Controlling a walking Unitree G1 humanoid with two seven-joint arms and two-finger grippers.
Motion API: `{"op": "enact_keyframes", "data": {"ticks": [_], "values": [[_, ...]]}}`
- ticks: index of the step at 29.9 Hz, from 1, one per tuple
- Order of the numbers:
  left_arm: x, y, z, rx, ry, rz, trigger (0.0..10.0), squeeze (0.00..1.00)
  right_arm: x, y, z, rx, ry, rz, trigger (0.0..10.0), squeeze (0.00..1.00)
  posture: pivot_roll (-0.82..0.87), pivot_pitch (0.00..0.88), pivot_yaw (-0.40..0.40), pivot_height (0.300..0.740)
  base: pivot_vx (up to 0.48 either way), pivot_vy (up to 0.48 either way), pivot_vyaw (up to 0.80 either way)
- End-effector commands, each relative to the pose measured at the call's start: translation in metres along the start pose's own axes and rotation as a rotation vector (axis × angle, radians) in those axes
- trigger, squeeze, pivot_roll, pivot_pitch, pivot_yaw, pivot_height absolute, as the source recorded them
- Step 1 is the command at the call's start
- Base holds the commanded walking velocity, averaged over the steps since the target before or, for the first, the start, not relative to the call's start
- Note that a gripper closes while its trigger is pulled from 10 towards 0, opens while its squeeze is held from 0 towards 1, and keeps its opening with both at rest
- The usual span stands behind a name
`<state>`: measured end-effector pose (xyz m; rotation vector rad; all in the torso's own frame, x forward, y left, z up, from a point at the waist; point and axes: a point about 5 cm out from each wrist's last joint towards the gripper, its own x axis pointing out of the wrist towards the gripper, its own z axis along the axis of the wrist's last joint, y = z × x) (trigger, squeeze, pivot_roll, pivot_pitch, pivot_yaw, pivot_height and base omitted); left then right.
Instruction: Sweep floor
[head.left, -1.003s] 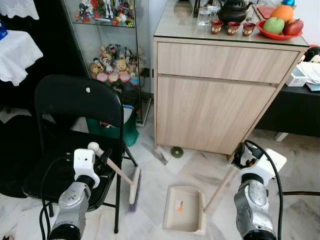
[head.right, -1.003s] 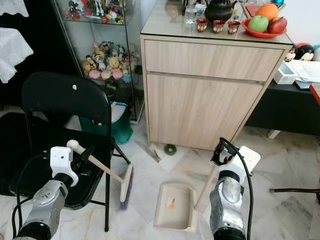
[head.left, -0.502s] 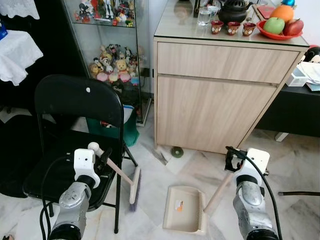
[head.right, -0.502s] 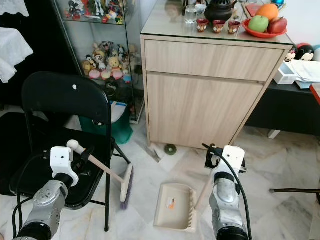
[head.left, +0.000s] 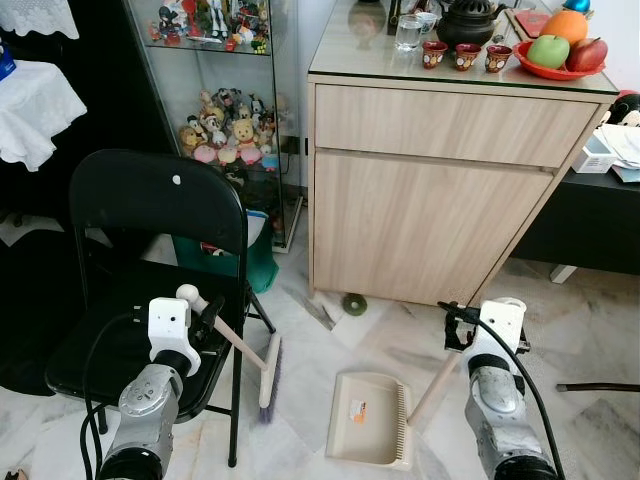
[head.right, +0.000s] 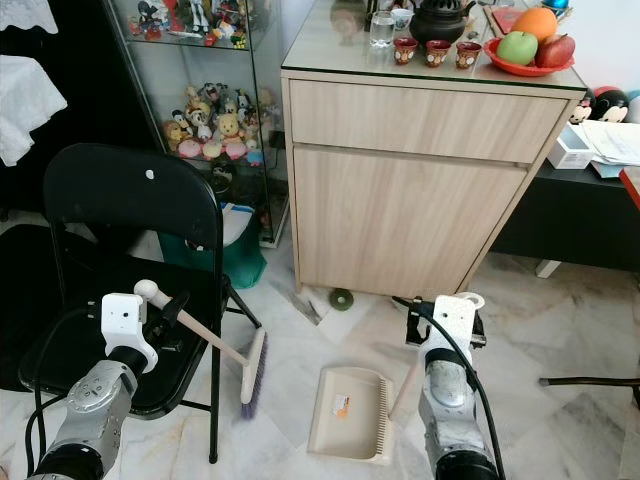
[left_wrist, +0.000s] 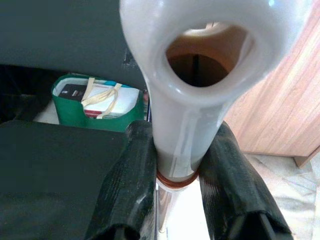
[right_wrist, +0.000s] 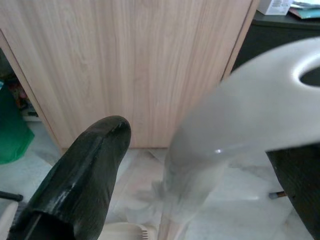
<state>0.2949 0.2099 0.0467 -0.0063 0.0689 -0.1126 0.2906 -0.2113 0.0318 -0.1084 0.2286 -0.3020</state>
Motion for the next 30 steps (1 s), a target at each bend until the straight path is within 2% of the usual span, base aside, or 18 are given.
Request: {"op": "enact_keyframes", "data": {"ticks": [1, 12, 13, 14, 15, 16, 30], "values": [[-0.0010, -0.0005, -0.0011, 0.011, -0.002, 0.002, 10.0, 0.00, 0.0001, -0.0018, -0.0025, -0.019, 0.006, -0.003, 10.0, 0.00, -0.06, 0.067, -0.018, 0.740, 0.000, 0.000, 0.00], [-0.0013, 0.0011, -0.0005, 0.015, -0.002, 0.006, 10.0, 0.00, 0.0011, -0.0036, -0.0055, -0.024, 0.016, -0.014, 10.0, 0.00, -0.06, 0.076, -0.014, 0.740, 0.000, 0.000, 0.00], [-0.0013, 0.0012, -0.0005, 0.016, -0.001, 0.006, 10.0, 0.00, 0.0009, -0.0032, -0.0061, -0.022, 0.016, -0.014, 5.9, 0.00, -0.06, 0.077, -0.014, 0.740, 0.000, 0.000, 0.00], [-0.0013, 0.0012, -0.0005, 0.016, -0.001, 0.006, 10.0, 0.00, 0.0009, -0.0031, -0.0063, -0.020, 0.016, -0.014, 5.9, 0.00, -0.06, 0.077, -0.014, 0.740, 0.000, 0.000, 0.00], [-0.0013, 0.0012, -0.0005, 0.016, -0.001, 0.005, 10.0, 0.00, 0.0009, -0.0028, -0.0064, -0.016, 0.015, -0.012, 3.7, 0.00, -0.06, 0.077, -0.014, 0.740, 0.000, 0.000, 0.00], [-0.0014, 0.0010, -0.0007, 0.016, -0.001, 0.003, 10.0, 0.00, 0.0010, -0.0023, -0.0064, -0.015, 0.013, -0.009, 0.0, 0.00, -0.06, 0.078, -0.013, 0.740, 0.000, 0.000, 0.00], [-0.0023, 0.0022, -0.0003, 0.028, -0.001, 0.005, 10.0, 0.00, -0.0003, 0.0035, -0.0084, -0.013, 0.014, 0.010, 0.0, 0.00, -0.06, 0.083, -0.012, 0.740, 0.000, 0.000, 0.00]]}}
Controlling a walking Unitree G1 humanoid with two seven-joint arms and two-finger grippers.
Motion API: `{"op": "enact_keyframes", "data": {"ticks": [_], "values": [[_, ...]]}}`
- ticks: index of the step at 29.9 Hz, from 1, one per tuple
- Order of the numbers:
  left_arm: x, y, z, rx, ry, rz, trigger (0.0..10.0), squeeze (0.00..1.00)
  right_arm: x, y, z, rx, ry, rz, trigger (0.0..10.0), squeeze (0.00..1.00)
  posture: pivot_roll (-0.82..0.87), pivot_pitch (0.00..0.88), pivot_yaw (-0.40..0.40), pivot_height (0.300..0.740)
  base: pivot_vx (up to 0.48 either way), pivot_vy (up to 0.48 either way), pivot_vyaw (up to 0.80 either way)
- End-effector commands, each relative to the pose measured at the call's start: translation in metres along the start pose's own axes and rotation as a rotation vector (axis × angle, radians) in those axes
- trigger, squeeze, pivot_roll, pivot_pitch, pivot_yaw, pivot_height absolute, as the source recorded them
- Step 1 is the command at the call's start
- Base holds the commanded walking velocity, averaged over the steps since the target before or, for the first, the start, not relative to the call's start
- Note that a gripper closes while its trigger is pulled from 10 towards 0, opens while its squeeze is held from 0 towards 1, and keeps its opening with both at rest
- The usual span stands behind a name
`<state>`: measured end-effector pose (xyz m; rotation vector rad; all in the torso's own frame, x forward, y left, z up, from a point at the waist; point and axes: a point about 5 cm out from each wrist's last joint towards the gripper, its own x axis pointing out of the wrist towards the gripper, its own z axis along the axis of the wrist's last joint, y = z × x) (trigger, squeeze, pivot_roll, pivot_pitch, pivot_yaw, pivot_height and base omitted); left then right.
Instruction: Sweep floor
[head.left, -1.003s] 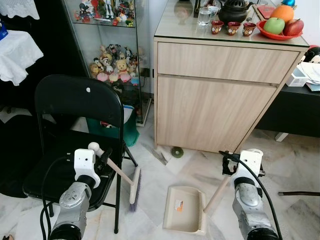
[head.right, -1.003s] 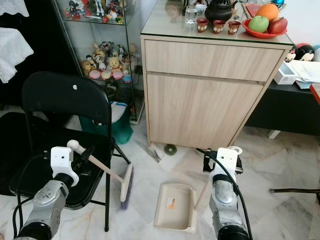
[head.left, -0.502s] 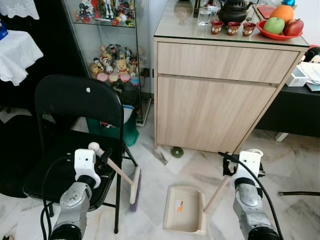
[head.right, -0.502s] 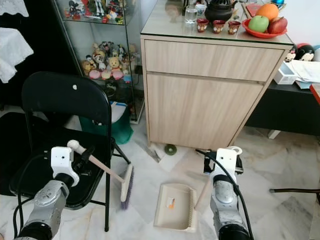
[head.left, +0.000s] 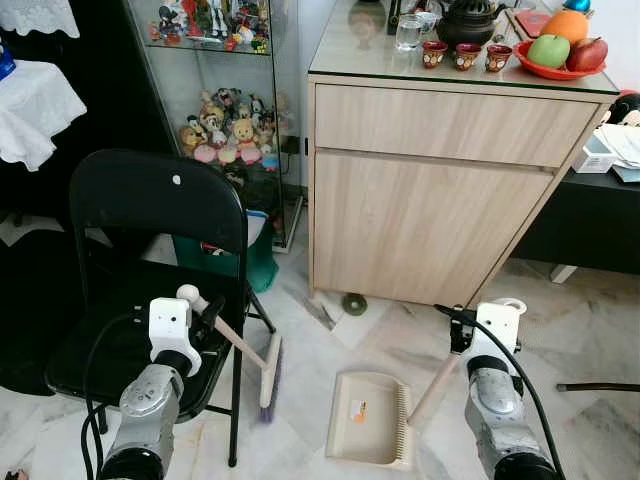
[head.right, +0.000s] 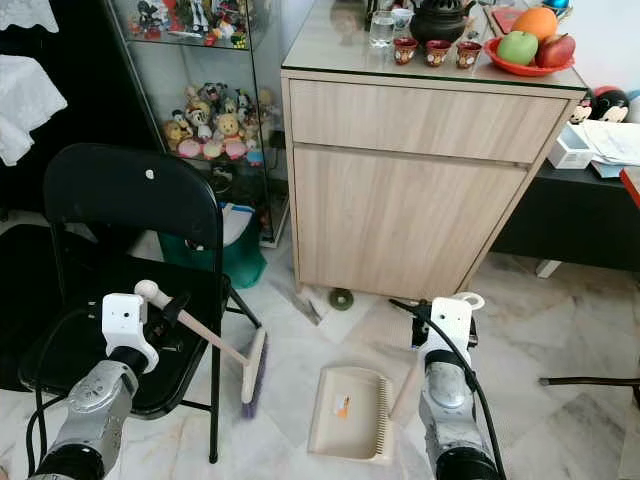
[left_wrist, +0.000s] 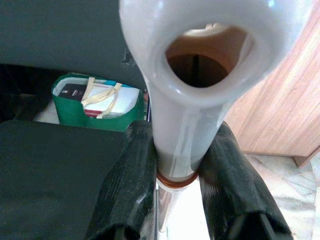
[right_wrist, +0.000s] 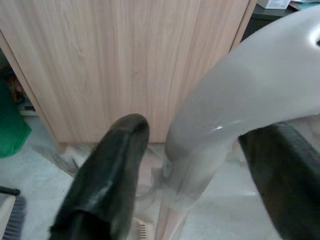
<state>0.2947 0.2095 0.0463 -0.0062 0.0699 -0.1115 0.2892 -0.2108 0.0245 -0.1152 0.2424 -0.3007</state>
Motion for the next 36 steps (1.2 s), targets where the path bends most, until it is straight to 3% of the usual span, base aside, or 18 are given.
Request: {"op": "enact_keyframes", "data": {"ticks": [1, 20, 36], "values": [[-0.002, 0.003, 0.000, 0.028, -0.002, 0.004, 10.0, 0.00, 0.000, 0.002, -0.001, -0.004, 0.001, 0.009, 0.0, 0.00, -0.06, 0.083, -0.012, 0.740, 0.000, 0.000, 0.00], [-0.002, 0.003, 0.001, 0.027, -0.003, -0.001, 10.0, 0.00, 0.000, 0.003, -0.001, -0.010, 0.001, -0.001, 0.0, 0.00, -0.06, 0.086, -0.009, 0.740, 0.000, 0.000, 0.00], [-0.001, 0.002, 0.002, 0.030, -0.006, -0.010, 10.0, 0.00, 0.000, 0.005, 0.009, 0.032, -0.071, -0.023, 0.0, 0.00, -0.05, 0.082, -0.009, 0.740, 0.000, 0.000, 0.00]]}}
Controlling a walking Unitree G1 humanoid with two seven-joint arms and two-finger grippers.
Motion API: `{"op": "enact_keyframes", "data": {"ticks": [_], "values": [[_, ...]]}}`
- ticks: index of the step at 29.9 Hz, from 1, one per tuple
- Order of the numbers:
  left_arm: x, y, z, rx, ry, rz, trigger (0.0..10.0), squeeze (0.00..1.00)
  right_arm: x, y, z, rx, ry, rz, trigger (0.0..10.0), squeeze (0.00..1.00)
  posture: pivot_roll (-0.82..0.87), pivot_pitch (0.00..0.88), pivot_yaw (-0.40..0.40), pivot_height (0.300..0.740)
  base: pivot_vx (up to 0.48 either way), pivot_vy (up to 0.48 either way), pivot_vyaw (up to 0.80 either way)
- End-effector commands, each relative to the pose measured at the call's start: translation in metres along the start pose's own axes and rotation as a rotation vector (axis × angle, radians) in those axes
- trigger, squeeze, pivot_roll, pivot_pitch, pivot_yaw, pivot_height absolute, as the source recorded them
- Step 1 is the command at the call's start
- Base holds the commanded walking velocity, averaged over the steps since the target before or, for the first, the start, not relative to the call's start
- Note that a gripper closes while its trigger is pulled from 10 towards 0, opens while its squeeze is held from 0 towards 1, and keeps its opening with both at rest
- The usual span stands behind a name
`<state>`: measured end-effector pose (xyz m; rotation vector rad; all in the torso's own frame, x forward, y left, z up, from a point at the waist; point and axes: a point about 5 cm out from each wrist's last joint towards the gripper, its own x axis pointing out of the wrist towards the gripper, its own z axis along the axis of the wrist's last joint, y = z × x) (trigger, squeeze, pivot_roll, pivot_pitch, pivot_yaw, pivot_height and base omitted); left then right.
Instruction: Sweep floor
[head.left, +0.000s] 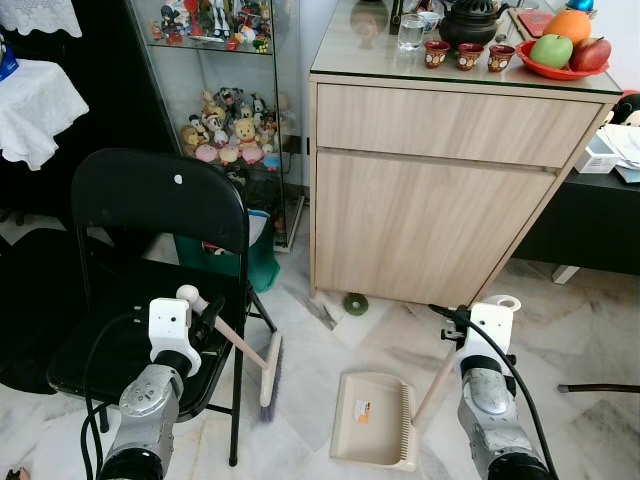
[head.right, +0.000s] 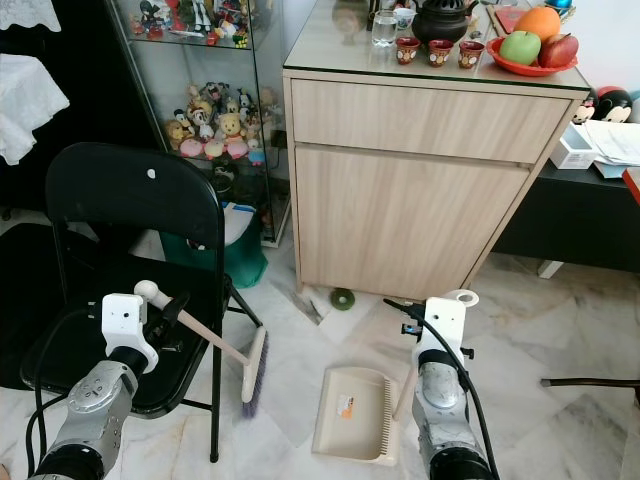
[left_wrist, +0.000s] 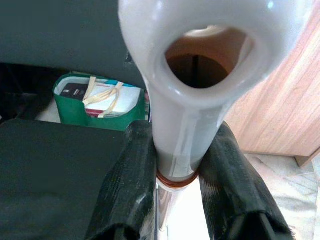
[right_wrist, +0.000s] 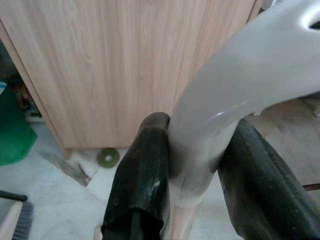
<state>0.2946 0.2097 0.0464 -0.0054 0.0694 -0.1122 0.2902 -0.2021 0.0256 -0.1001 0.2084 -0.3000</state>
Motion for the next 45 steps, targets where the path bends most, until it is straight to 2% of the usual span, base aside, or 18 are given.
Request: {"op": "enact_keyframes", "data": {"ticks": [1, 5, 11, 12, 13, 14, 26, 31, 37, 45], "values": [[-0.001, 0.002, 0.002, 0.029, -0.006, -0.010, 10.0, 0.00, 0.002, -0.004, 0.009, 0.019, -0.049, -0.026, 0.0, 0.00, -0.05, 0.080, -0.009, 0.740, 0.000, 0.000, 0.00], [0.000, 0.001, 0.002, 0.030, -0.006, -0.013, 10.0, 0.00, 0.003, -0.003, 0.017, 0.042, -0.092, -0.028, 0.0, 0.00, -0.05, 0.080, -0.009, 0.740, 0.000, 0.000, 0.00], [0.001, -0.001, 0.003, 0.035, -0.008, -0.025, 10.0, 0.00, 0.003, -0.001, 0.018, 0.055, -0.095, -0.031, 0.0, 0.00, -0.05, 0.072, -0.007, 0.740, 0.000, 0.000, 0.00], [0.001, -0.001, 0.004, 0.036, -0.010, -0.028, 10.0, 0.00, 0.003, -0.001, 0.019, 0.065, -0.098, -0.035, 8.8, 0.00, -0.05, 0.072, -0.007, 0.740, 0.000, 0.000, 0.00], [0.001, -0.001, 0.004, 0.036, -0.010, -0.028, 10.0, 0.00, 0.003, -0.001, 0.019, 0.065, -0.098, -0.035, 8.8, 0.00, -0.05, 0.072, -0.007, 0.740, 0.000, 0.000, 0.00], [0.001, -0.001, 0.004, 0.036, -0.010, -0.028, 10.0, 0.00, 0.004, 0.000, 0.021, 0.080, -0.105, -0.033, 10.0, 0.00, -0.05, 0.069, -0.004, 0.740, 0.000, 0.000, 0.00], [0.002, -0.002, 0.004, 0.034, -0.010, -0.036, 10.0, 0.00, 0.004, 0.001, 0.024, 0.089, -0.109, -0.036, 10.0, 0.00, -0.06, 0.077, -0.002, 0.740, 0.000, 0.000, 0.00], [0.001, -0.002, 0.002, 0.034, -0.004, -0.035, 10.0, 0.00, 0.003, -0.002, 0.018, 0.100, -0.077, -0.043, 10.0, 0.00, -0.06, 0.078, -0.002, 0.740, 0.000, 0.000, 0.00], [0.001, -0.001, 0.003, 0.036, -0.003, -0.034, 10.0, 0.00, 0.003, -0.002, 0.011, 0.164, -0.011, -0.051, 10.0, 0.00, -0.05, 0.086, -0.001, 0.740, 0.000, 0.000, 0.00], [0.001, -0.001, 0.003, 0.036, 0.000, -0.035, 10.0, 0.00, 0.003, -0.001, 0.010, 0.152, -0.007, -0.038, 10.0, 0.00, -0.05, 0.089, 0.000, 0.740, 0.000, 0.000, 0.00]]}}
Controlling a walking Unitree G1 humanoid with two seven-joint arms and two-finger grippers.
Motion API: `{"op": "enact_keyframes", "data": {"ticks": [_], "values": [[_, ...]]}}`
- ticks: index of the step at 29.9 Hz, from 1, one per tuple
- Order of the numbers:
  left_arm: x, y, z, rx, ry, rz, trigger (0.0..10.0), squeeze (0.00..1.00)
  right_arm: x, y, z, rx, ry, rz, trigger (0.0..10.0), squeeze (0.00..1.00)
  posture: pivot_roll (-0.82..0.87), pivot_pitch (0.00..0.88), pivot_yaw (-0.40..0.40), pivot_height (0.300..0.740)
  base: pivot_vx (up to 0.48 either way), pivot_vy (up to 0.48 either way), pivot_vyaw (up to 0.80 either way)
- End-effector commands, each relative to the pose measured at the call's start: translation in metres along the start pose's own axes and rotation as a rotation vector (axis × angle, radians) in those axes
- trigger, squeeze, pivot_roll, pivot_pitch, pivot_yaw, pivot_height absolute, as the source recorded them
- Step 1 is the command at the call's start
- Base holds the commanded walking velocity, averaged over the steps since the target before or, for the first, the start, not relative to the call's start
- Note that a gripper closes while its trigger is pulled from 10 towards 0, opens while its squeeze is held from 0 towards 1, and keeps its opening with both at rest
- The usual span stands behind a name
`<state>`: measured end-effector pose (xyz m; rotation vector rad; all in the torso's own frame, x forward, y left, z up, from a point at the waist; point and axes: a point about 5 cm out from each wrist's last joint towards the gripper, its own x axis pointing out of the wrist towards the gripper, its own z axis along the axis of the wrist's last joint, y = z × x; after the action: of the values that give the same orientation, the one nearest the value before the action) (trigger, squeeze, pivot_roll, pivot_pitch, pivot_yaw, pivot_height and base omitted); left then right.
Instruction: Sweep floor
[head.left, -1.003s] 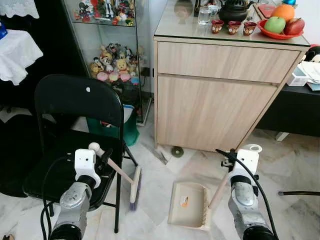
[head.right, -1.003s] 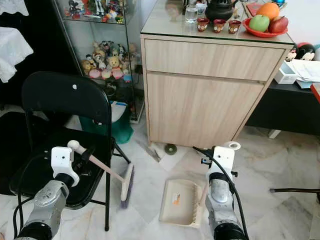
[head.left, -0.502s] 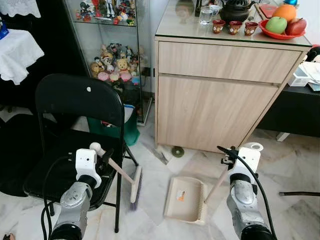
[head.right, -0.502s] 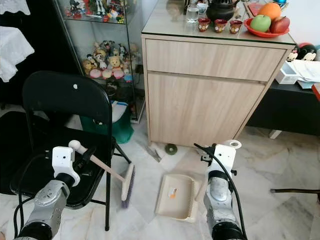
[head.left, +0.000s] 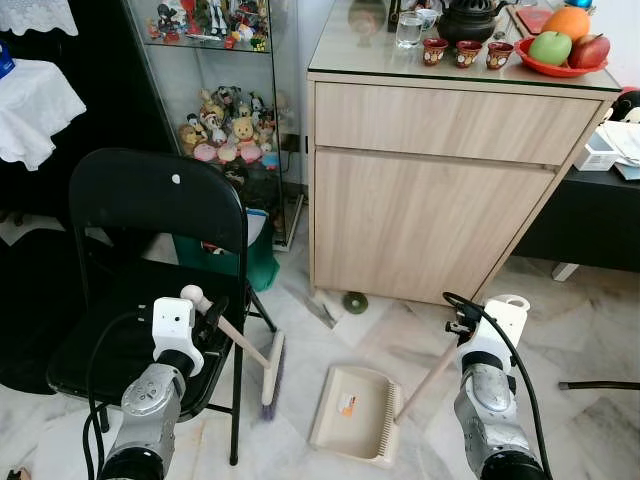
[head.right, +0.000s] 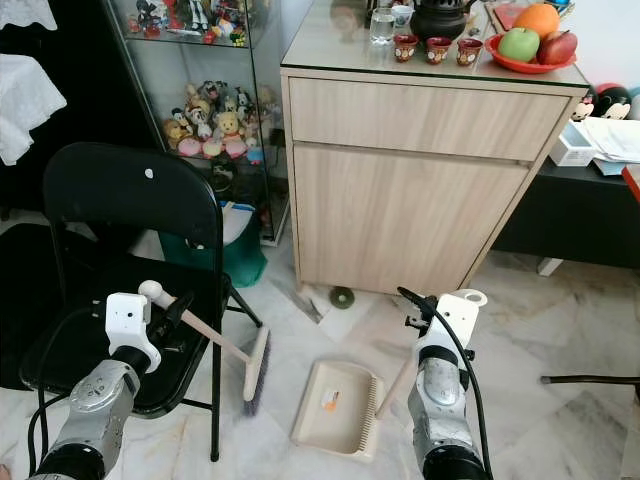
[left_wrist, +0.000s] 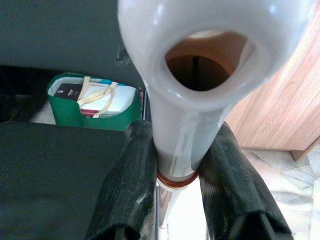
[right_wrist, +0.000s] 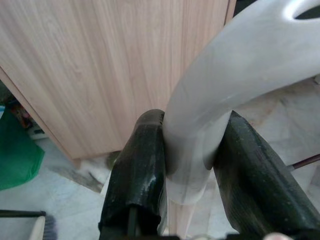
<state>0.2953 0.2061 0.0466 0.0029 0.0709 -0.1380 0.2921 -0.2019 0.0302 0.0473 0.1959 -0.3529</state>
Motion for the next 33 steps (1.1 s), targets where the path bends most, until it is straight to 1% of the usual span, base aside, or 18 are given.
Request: {"op": "enact_keyframes", "data": {"ticks": [1, 4, 10, 13, 14, 16, 17, 23, 26, 29, 33], "values": [[0.000, 0.002, 0.002, 0.028, -0.002, -0.009, 10.0, 0.00, 0.002, 0.001, 0.005, -0.013, -0.019, 0.014, 10.0, 0.00, -0.05, 0.089, 0.000, 0.740, 0.000, 0.000, 0.00], [0.000, 0.002, 0.002, 0.028, -0.001, -0.007, 10.0, 0.00, 0.001, 0.003, 0.004, -0.057, -0.024, 0.046, 10.0, 0.00, -0.05, 0.090, 0.000, 0.740, 0.000, 0.000, 0.00], [0.000, 0.003, 0.002, 0.029, -0.001, -0.006, 10.0, 0.00, 0.000, 0.004, 0.003, -0.052, -0.015, 0.046, 10.0, 0.00, -0.05, 0.090, 0.000, 0.740, 0.000, 0.000, 0.00], [0.001, 0.003, 0.005, 0.028, -0.012, -0.007, 10.0, 0.00, 0.001, 0.007, 0.012, -0.073, -0.064, 0.056, 10.0, 0.00, -0.05, 0.094, -0.001, 0.740, 0.000, 0.000, 0.00], [0.002, 0.001, 0.008, 0.028, -0.026, -0.011, 10.0, 0.00, 0.002, 0.007, 0.018, -0.065, -0.090, 0.055, 10.0, 0.00, -0.05, 0.097, 0.000, 0.740, 0.000, 0.000, 0.00], [0.003, 0.000, 0.009, 0.027, -0.035, -0.015, 10.0, 0.00, 0.003, 0.008, 0.023, -0.063, -0.111, 0.045, 10.0, 0.00, -0.06, 0.097, 0.001, 0.740, 0.000, 0.000, 0.00], [0.004, -0.002, 0.010, 0.028, -0.035, -0.021, 10.0, 0.00, 0.003, 0.009, 0.027, -0.036, -0.127, 0.033, 10.0, 0.00, -0.06, 0.102, 0.004, 0.740, 0.000, 0.000, 0.00], [0.005, -0.005, 0.009, 0.026, -0.038, -0.027, 10.0, 0.00, 0.000, 0.011, 0.027, -0.030, -0.136, 0.032, 10.0, 0.00, -0.06, 0.107, 0.004, 0.740, 0.000, 0.000, 0.00], [0.004, -0.005, 0.011, 0.027, -0.045, -0.028, 10.0, 0.00, -0.003, 0.012, 0.028, -0.026, -0.146, 0.028, 10.0, 0.00, -0.06, 0.107, 0.004, 0.740, 0.000, 0.000, 0.00], [0.004, -0.005, 0.018, 0.037, -0.075, -0.034, 10.0, 0.00, -0.006, 0.014, 0.037, -0.004, -0.180, 0.034, 10.0, 0.00, -0.06, 0.112, 0.005, 0.740, 0.000, 0.000, 0.00], [0.005, -0.004, 0.028, 0.045, -0.118, -0.034, 10.0, 0.00, -0.014, 0.020, 0.052, -0.026, -0.252, 0.070, 10.0, 0.00, -0.05, 0.109, 0.004, 0.740, 0.000, 0.000, 0.00]]}}
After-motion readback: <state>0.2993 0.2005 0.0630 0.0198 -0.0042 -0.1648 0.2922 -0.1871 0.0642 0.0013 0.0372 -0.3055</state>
